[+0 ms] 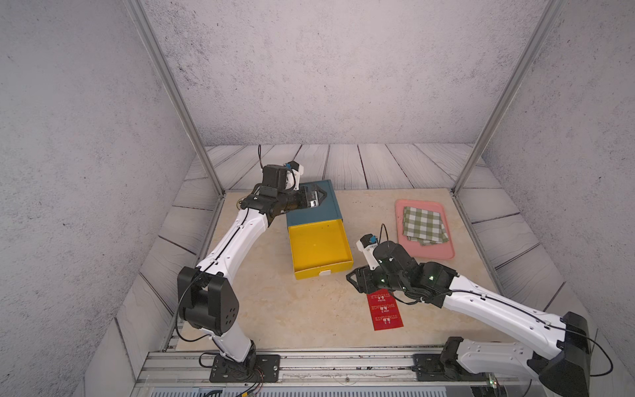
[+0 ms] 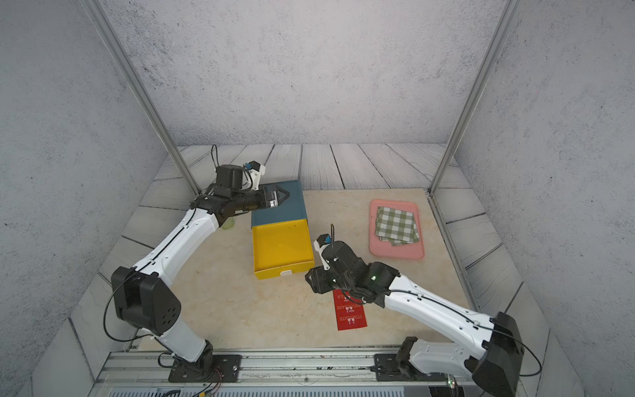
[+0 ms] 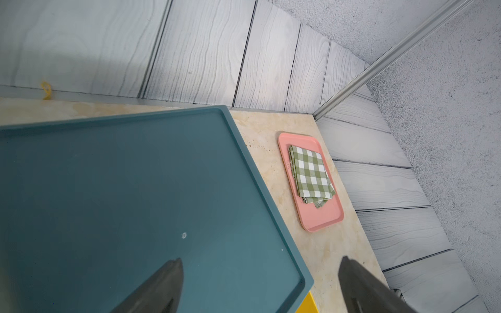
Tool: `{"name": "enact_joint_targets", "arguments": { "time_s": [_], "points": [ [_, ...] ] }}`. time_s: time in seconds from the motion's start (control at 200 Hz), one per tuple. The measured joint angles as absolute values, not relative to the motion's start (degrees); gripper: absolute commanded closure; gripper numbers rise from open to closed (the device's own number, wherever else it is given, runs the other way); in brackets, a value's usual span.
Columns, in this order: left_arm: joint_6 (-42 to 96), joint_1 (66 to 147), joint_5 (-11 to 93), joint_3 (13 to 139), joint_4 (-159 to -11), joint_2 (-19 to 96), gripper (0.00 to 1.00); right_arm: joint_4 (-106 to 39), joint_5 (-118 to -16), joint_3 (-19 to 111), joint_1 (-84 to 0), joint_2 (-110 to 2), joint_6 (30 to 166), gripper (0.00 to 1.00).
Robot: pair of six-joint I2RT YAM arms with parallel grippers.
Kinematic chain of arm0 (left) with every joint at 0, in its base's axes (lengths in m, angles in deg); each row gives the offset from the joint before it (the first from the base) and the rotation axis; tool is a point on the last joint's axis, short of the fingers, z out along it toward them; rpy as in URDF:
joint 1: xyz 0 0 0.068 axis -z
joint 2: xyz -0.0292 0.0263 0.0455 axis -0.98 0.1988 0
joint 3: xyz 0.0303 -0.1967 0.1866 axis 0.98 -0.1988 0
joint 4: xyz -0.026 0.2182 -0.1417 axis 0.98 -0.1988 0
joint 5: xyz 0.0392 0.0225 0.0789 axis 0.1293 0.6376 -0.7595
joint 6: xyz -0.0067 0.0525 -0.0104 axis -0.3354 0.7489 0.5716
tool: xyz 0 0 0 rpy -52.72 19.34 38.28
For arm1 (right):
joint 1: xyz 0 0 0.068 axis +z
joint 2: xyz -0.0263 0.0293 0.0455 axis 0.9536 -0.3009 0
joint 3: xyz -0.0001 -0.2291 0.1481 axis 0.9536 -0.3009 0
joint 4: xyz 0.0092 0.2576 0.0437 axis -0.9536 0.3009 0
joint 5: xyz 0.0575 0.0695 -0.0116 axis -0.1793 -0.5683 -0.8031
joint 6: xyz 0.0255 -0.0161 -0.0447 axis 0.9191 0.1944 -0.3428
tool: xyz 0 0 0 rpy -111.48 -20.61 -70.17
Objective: Take the postcards out of the drawer
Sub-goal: Close the drawer in the storage box.
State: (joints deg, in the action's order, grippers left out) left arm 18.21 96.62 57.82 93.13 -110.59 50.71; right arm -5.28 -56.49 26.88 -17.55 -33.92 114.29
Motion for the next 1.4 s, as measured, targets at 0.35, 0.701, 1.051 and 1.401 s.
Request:
{"name": "enact_joint_targets", "arguments": {
  "time_s": [0.35, 0.701, 1.051, 1.401],
  "points": [
    [17.4, 96.6, 59.9, 92.9, -108.9, 51.8, 0.04, -9.6, -56.5, 30.7, -14.9, -41.8, 112.0, 0.38],
    [16.9, 96.6, 60.4, 92.6, -108.8, 52.3, 0.04, -10.8, -56.9, 33.4, -14.0, -46.0, 111.5, 0.37],
    [16.7, 96.6, 61.2, 92.1, -108.8, 53.0, 0.04, -11.8, -57.8, 36.0, -13.3, -49.5, 110.8, 0.35],
    [16.6, 96.6, 61.3, 91.5, -108.3, 53.0, 0.04, -13.8, -55.7, 37.9, -13.2, -51.1, 110.5, 0.34]
  ]
}}
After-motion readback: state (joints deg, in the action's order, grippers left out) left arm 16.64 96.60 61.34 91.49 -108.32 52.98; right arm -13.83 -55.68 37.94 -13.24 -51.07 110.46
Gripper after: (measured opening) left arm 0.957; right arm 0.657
